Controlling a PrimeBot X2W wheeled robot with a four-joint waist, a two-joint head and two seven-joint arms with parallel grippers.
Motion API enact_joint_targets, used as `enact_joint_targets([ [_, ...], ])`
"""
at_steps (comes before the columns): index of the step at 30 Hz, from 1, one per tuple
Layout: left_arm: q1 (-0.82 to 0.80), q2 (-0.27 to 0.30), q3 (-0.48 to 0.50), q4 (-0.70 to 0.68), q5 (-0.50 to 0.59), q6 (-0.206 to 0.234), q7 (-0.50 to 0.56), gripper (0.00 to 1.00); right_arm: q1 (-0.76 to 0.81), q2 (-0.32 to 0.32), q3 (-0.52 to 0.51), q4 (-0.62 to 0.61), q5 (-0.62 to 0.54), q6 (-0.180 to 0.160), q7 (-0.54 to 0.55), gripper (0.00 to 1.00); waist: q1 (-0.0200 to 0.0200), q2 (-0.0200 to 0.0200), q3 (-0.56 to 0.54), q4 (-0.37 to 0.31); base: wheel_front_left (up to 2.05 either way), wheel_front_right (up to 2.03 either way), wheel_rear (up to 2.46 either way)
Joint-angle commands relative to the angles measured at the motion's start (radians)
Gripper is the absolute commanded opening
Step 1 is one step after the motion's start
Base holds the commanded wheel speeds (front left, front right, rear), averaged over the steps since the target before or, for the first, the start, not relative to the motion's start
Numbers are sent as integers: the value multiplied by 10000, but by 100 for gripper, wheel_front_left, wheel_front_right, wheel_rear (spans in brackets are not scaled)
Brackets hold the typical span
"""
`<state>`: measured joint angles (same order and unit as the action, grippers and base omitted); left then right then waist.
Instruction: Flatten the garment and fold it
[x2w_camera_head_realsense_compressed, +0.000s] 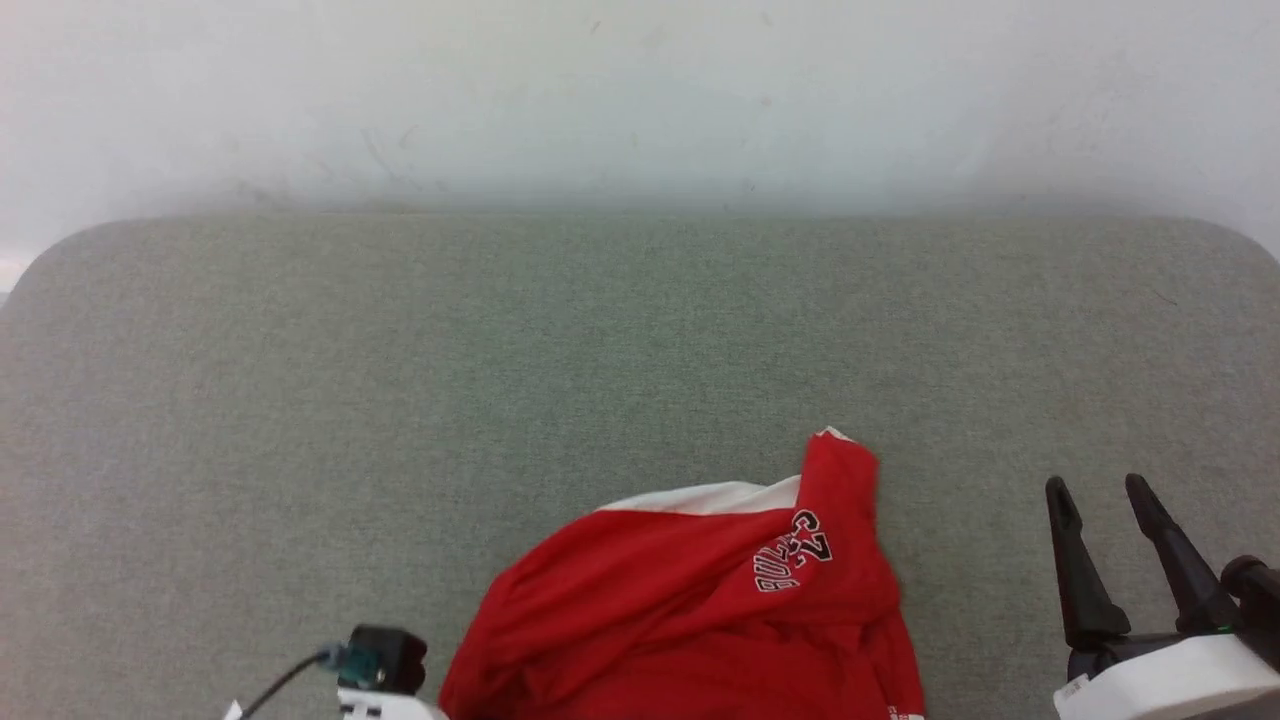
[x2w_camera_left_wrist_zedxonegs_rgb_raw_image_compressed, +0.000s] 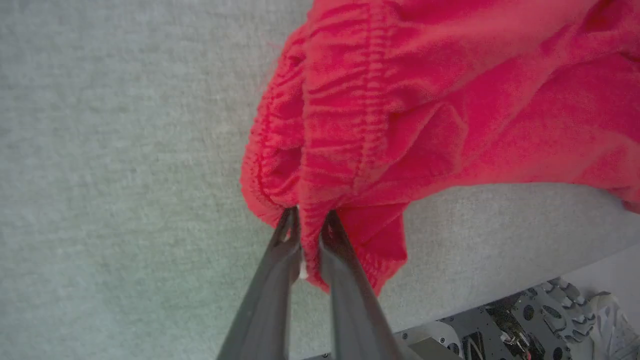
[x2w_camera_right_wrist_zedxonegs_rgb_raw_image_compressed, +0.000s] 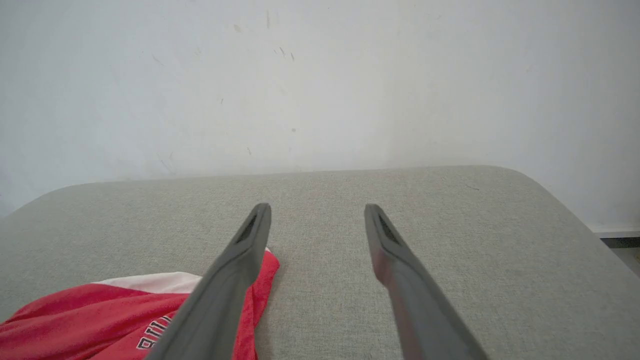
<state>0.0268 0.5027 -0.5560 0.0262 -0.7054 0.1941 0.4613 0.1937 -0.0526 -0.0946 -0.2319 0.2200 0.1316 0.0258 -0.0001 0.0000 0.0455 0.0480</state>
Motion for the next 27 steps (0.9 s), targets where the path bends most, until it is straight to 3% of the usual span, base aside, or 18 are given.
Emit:
enact_joint_targets([
  [1, 69, -63, 48, -77, -61, 55, -55, 40, 98, 24, -12, -58, -2, -9, -22, 100, 1, 0, -25, 63, 0, 0, 0],
  [2, 343, -158, 112, -181, -207, 146, -176, 100, 120, 24, -30, -75, -4, -9, -14, 100, 1, 0, -56, 105, 0, 0, 0],
  [9, 429, -343, 790, -1368, 13, 575, -1540, 100, 168, 24, -92, -223, -69, -9, 86, 100, 1, 0, -190, 347, 0, 0, 0],
  [13, -217, -179, 1046, -1753, 215, 495, -1745, 100, 120, 24, -48, -278, -98, -9, 139, 100, 1, 0, -173, 384, 0, 0, 0],
  [21, -2207, -281, 727, 103, -271, -578, -591, 100, -136, 24, 167, -259, -99, -9, 177, 100, 1, 0, 155, 97, 0, 0, 0],
  [27, -3159, -409, -133, 1881, -272, -1479, 523, 100, -253, 24, 279, -121, -33, -9, 178, 100, 1, 0, 336, -264, 0, 0, 0],
])
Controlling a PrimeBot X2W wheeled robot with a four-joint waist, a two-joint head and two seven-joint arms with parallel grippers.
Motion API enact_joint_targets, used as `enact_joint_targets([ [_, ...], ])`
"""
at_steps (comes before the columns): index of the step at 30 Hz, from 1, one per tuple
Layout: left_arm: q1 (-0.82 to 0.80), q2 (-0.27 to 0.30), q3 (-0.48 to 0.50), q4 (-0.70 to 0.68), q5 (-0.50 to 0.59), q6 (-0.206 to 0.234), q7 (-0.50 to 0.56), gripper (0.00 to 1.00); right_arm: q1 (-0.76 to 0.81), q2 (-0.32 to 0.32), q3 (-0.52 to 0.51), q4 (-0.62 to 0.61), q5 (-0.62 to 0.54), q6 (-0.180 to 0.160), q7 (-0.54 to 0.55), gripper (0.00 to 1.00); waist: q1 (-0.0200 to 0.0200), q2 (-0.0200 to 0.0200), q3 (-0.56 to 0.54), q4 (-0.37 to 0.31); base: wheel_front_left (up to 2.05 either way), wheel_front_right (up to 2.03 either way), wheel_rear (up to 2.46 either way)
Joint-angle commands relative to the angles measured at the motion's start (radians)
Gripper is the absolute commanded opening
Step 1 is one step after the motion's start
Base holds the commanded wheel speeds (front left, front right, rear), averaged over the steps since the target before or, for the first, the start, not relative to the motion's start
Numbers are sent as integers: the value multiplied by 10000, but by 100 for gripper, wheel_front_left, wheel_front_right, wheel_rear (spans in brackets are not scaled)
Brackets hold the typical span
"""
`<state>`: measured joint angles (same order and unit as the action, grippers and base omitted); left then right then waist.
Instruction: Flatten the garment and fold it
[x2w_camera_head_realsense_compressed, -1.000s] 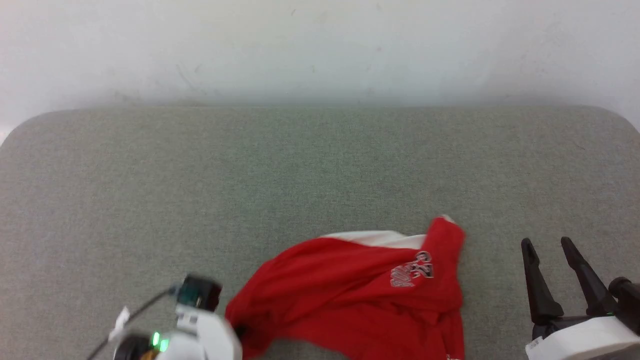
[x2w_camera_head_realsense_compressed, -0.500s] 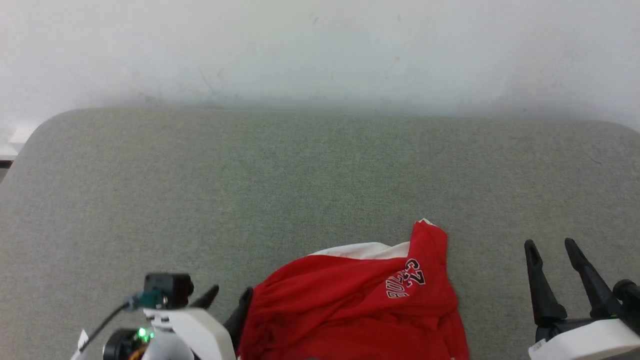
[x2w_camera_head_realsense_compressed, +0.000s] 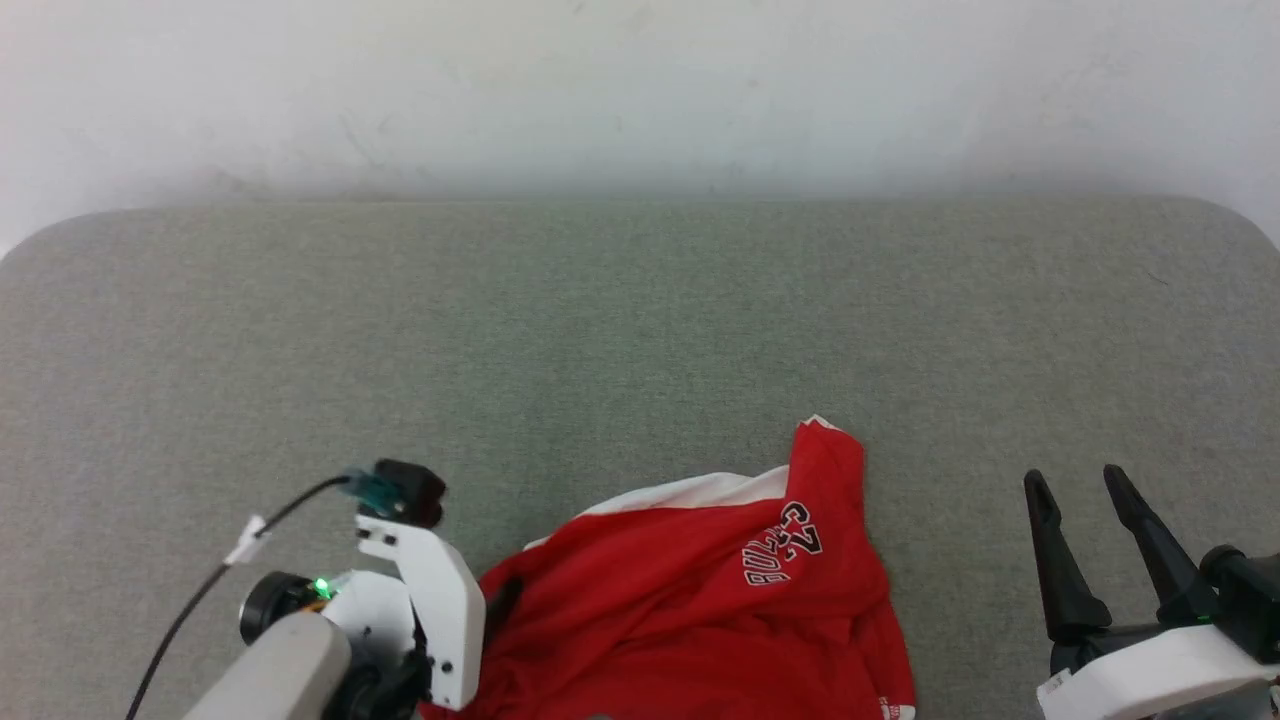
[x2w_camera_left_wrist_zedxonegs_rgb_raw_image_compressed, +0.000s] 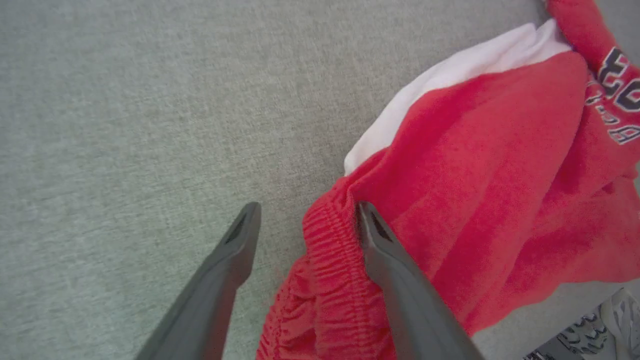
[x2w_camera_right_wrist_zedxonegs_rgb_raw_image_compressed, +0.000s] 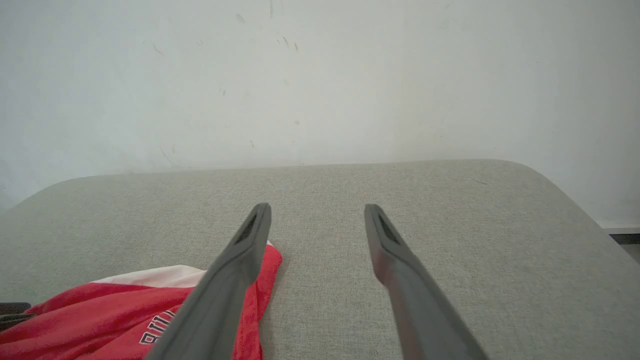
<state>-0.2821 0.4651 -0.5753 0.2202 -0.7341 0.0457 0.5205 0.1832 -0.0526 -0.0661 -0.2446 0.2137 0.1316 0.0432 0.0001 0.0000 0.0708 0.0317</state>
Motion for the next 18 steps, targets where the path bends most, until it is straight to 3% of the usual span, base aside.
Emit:
enact_joint_targets([
  [1, -152, -15, -170, 172, 124, -116, 160, 100, -154, 24, -19, 29, 29, -9, -2, 100, -1, 0, 98, -146, 0, 0, 0],
  [6, -278, -80, -1168, 1017, 476, -538, 1242, 100, -182, 24, -47, 95, -118, -9, -2, 100, -1, 0, 152, -296, 0, 0, 0],
  [8, -293, -187, -1284, 1127, 484, -599, 1280, 39, -180, 24, -45, 95, -101, -9, -18, 100, -1, 0, 149, -327, 0, 0, 0],
  [9, -348, -194, -1279, 1167, 569, -557, 1159, 0, -172, 24, -58, 104, -74, -9, -24, 100, -1, 0, 143, -330, 0, 0, 0],
  [13, -881, -87, -767, 1125, 1102, -40, -150, 0, -141, 24, -139, 161, 3, -9, -36, 100, -1, 0, 26, -245, 0, 0, 0],
  [18, -1597, 205, -13, 714, 2043, 905, -2203, 0, -81, 24, -130, 165, 62, -9, -32, 100, -1, 0, -166, -111, 0, 0, 0],
])
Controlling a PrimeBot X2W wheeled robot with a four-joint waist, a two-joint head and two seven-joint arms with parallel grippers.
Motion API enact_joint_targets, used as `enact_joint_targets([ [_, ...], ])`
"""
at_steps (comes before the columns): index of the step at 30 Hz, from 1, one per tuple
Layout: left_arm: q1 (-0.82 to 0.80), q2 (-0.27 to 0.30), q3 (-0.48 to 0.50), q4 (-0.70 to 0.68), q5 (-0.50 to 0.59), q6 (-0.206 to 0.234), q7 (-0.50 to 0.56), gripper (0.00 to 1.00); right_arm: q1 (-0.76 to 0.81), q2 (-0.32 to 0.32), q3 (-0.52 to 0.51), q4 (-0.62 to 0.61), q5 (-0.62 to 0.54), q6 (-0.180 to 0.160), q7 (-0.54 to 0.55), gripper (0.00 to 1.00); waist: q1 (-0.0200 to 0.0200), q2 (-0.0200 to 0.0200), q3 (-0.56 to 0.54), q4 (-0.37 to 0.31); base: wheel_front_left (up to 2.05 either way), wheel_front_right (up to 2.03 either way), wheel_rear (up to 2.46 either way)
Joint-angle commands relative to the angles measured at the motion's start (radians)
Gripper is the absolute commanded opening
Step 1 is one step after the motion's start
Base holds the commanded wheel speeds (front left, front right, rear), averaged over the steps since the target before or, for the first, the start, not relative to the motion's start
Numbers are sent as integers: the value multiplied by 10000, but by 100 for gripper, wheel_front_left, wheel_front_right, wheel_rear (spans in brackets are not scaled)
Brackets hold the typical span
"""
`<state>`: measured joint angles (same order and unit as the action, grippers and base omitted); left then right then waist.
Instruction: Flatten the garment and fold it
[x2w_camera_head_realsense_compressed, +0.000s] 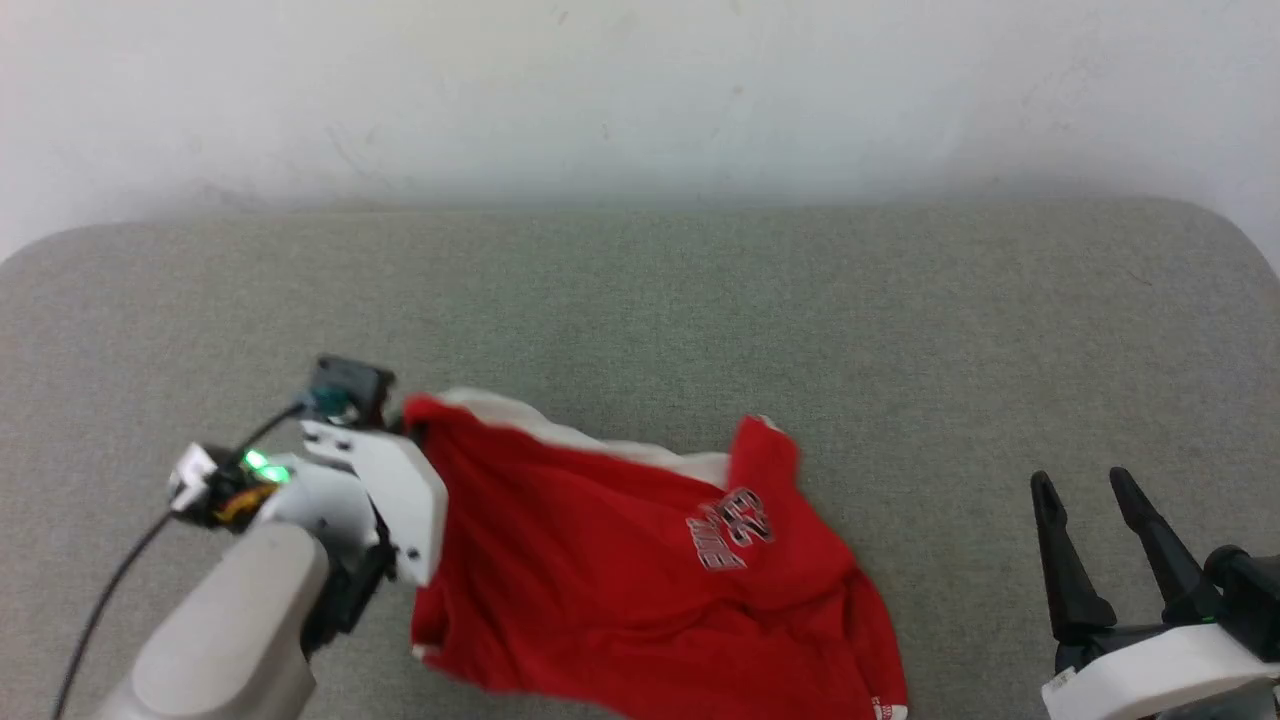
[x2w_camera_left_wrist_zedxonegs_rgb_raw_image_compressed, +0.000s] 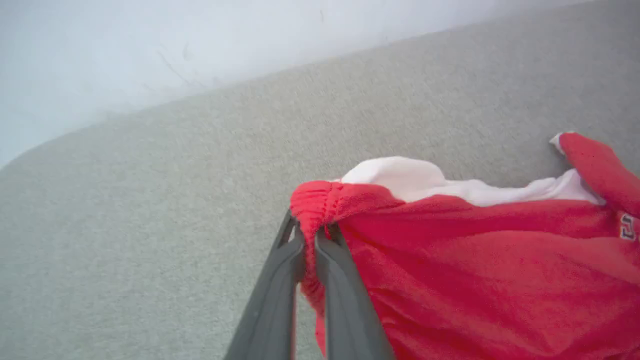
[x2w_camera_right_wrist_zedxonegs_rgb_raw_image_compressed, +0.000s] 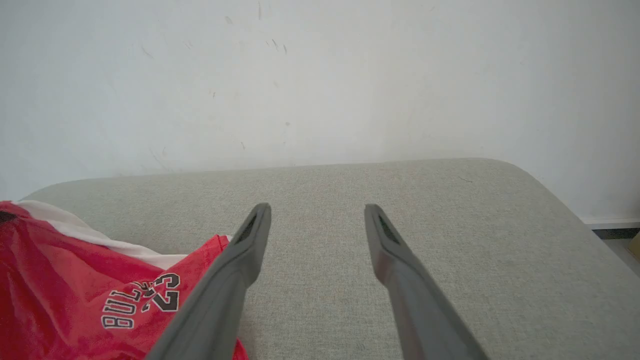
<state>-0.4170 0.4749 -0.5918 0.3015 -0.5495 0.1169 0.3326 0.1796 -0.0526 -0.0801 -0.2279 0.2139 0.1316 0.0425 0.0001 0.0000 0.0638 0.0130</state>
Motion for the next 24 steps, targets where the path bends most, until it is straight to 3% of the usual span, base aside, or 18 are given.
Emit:
enact_joint_targets([
  [1, -283, 169, 245, -191, 357, 360, -649, 0, -37, 24, 19, -10, 69, -9, -29, 100, -1, 0, -127, 92, 0, 0, 0],
  [3, -92, 229, 388, -239, 475, 657, -1081, 0, -18, 24, 46, -9, 79, -9, -24, 100, -1, 0, -186, 94, 0, 0, 0],
  [6, 763, 4, 650, 201, -203, 817, -1099, 0, 24, 24, 85, -5, 151, -9, -8, 100, -1, 0, -190, 94, 0, 0, 0],
  [9, 1469, -271, 799, 896, -832, 756, -1072, 0, 24, 24, 114, 54, 183, -9, 4, 100, -1, 0, -154, 87, 0, 0, 0],
  [10, 1619, -382, 821, 1082, -1023, 687, -1032, 6, 12, 24, 113, 73, 183, -9, 6, 100, -1, 0, -136, 92, 0, 0, 0],
  [11, 1724, -509, 872, 1215, -1207, 620, -1065, 42, 0, 24, 102, 91, 179, -9, 8, 100, -1, 0, -122, 107, 0, 0, 0],
  [12, 1781, -579, 901, 1318, -1276, 592, -1167, 100, -14, 24, 98, 119, 161, -9, 24, 100, -1, 0, -111, 119, 0, 0, 0],
  [24, 2547, -982, 1908, 418, -1143, 966, -4954, 100, -200, 24, 417, 758, 275, -9, 317, 100, -1, 0, -380, 324, 0, 0, 0],
])
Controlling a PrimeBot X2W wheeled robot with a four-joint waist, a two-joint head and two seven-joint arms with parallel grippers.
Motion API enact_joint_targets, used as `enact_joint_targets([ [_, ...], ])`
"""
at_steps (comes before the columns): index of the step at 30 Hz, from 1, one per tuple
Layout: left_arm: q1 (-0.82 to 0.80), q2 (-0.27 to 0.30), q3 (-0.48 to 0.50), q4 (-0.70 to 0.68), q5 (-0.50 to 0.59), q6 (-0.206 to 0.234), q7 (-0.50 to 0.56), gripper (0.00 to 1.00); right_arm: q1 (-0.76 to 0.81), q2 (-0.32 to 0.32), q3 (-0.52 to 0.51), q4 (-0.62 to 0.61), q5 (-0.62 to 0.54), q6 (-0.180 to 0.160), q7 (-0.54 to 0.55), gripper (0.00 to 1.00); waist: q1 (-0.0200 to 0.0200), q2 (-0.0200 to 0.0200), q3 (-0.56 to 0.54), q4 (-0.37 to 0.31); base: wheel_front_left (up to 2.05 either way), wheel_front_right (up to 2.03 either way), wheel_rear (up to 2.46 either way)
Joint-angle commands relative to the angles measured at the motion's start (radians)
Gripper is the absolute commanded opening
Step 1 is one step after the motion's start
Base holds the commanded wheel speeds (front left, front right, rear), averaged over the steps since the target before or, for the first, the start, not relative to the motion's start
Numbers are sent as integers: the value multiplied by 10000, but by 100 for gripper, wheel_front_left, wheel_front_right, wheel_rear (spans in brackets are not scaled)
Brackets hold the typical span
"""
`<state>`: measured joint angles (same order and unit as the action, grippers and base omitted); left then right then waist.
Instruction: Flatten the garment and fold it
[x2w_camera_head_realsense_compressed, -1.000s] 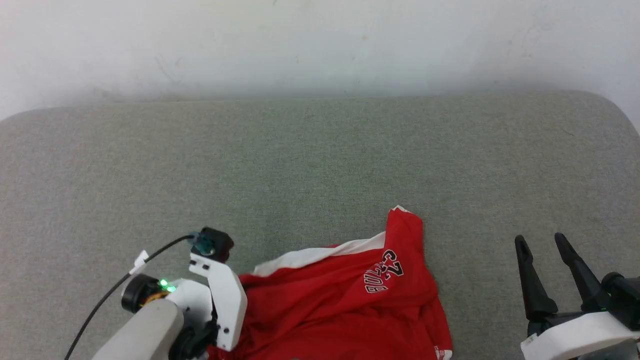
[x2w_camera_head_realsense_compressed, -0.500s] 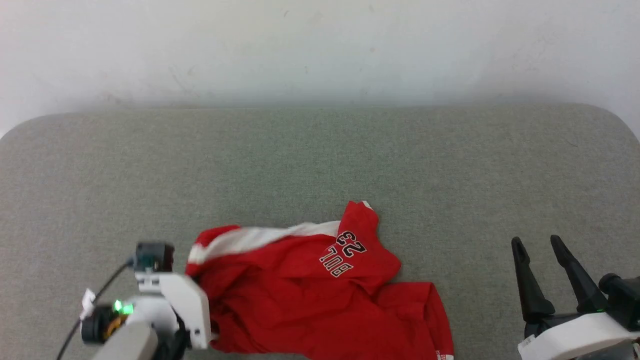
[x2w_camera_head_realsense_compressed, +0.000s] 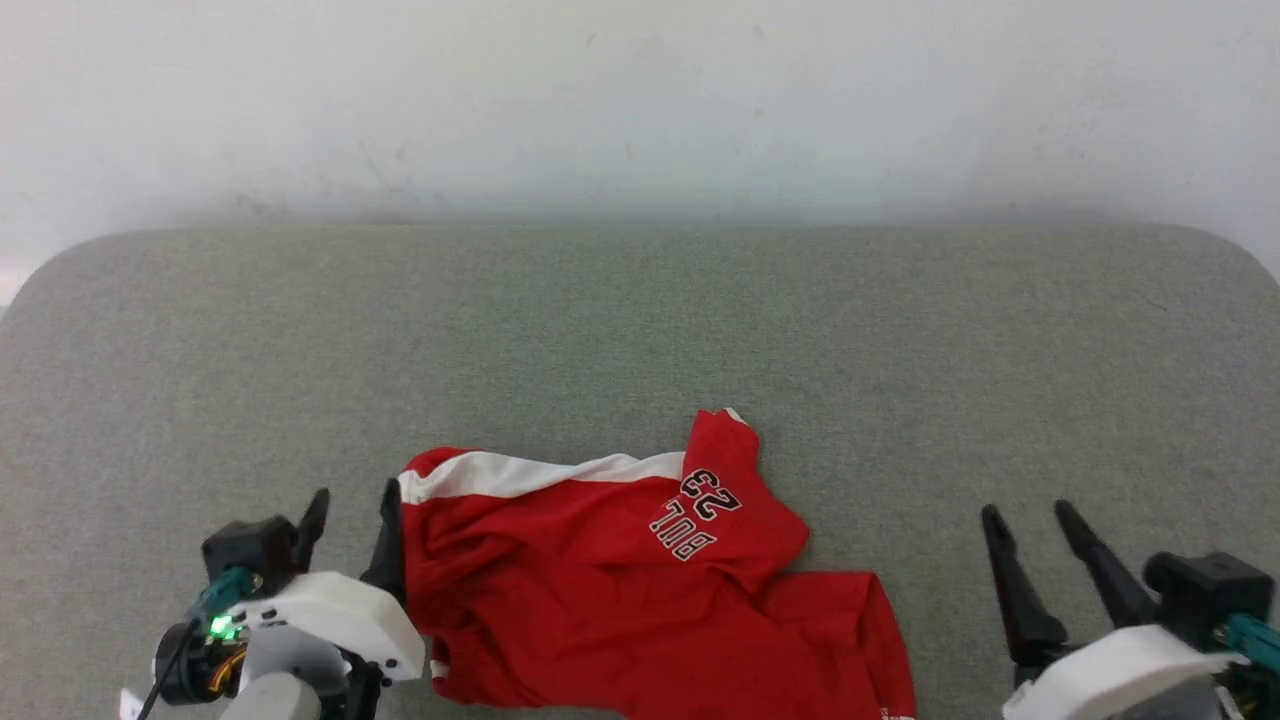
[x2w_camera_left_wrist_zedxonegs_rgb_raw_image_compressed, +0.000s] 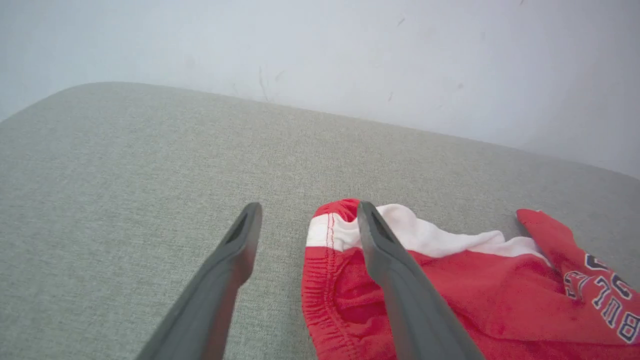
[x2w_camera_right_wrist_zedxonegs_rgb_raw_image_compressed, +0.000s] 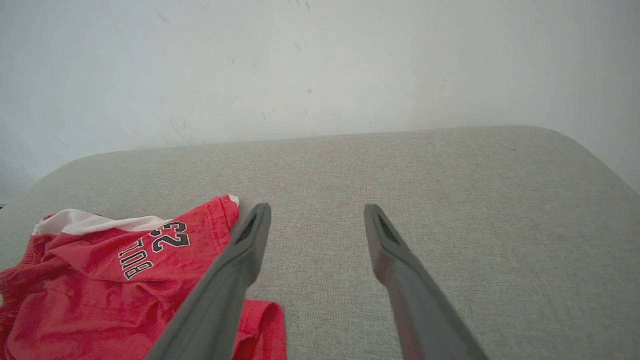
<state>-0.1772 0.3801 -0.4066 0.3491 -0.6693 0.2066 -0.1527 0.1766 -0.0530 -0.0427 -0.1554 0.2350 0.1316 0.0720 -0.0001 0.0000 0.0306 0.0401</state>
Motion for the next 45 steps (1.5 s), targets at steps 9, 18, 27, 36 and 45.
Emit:
enact_joint_targets([
  [9, 1225, -458, 902, -2473, 1086, 677, -1080, 100, -1750, 26, 1014, 2257, 586, -9, 2207, 100, 1, 0, -18, 583, 0, 0, 0],
  [18, 1471, -1224, 1031, -3259, 1963, 308, -1088, 100, -4261, -259, 2001, 5866, 1063, -9, 3935, 100, 1, 0, 345, 1659, 0, 0, 0],
  [27, 1453, -1658, 1261, -2985, 2206, -39, -1089, 100, -5279, -507, 2850, 7708, 1732, -9, 4843, 0, 1, 0, 484, 1848, 0, 0, 0],
  [36, 1701, -1747, 1555, -2827, 2355, -237, -1090, 100, -3597, -1047, 637, 4694, 975, -9, 3542, 0, 1, 0, 203, 1383, 0, 0, 0],
  [45, 1858, -1729, 1625, -2720, 2345, -268, -1083, 100, 301, -79, -1021, 1460, 392, -9, 4425, 100, 1, 0, 128, 923, 0, 0, 0],
])
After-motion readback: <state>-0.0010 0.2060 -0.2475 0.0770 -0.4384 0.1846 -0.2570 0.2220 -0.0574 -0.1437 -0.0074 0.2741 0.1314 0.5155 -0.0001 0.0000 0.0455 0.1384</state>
